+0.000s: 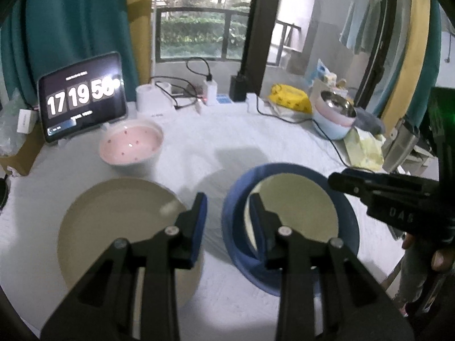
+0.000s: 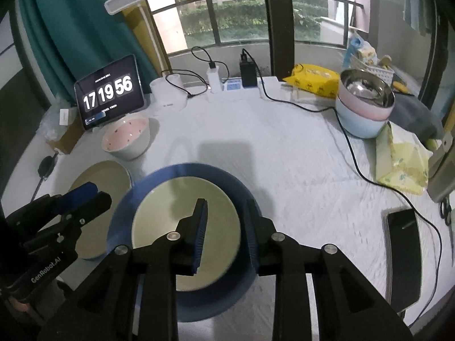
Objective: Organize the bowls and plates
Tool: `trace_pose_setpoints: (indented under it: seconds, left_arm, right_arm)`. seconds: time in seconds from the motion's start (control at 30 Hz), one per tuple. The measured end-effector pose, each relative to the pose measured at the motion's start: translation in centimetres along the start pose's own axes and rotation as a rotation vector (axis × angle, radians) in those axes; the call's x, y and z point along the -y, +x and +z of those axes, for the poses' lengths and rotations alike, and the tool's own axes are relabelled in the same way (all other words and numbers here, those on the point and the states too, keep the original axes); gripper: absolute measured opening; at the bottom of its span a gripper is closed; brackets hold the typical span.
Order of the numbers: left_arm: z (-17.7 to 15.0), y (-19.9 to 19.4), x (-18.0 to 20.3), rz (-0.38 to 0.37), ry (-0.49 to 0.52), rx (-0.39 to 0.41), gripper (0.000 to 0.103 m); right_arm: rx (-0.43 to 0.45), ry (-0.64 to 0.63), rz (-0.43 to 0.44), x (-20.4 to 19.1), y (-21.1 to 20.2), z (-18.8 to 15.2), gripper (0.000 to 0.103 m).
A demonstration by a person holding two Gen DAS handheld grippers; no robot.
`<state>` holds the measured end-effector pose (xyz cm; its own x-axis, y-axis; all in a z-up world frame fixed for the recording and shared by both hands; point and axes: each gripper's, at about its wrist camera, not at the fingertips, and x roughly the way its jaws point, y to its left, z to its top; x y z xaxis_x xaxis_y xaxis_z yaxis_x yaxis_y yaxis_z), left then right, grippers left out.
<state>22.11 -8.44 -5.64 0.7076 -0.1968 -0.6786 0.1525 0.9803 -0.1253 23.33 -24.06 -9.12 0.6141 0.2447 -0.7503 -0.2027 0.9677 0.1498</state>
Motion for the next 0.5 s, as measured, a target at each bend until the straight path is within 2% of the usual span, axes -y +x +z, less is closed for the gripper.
trace_pose_setpoints:
  seconds: [0.5]
  left_arm:
    - [1.2, -0.3, -5.2, 0.039, -0.051, 0.040, 0.032]
  right_arm:
    - [-0.013, -0.056, 0.021, -4.6, 1.9, 3.1, 0.028]
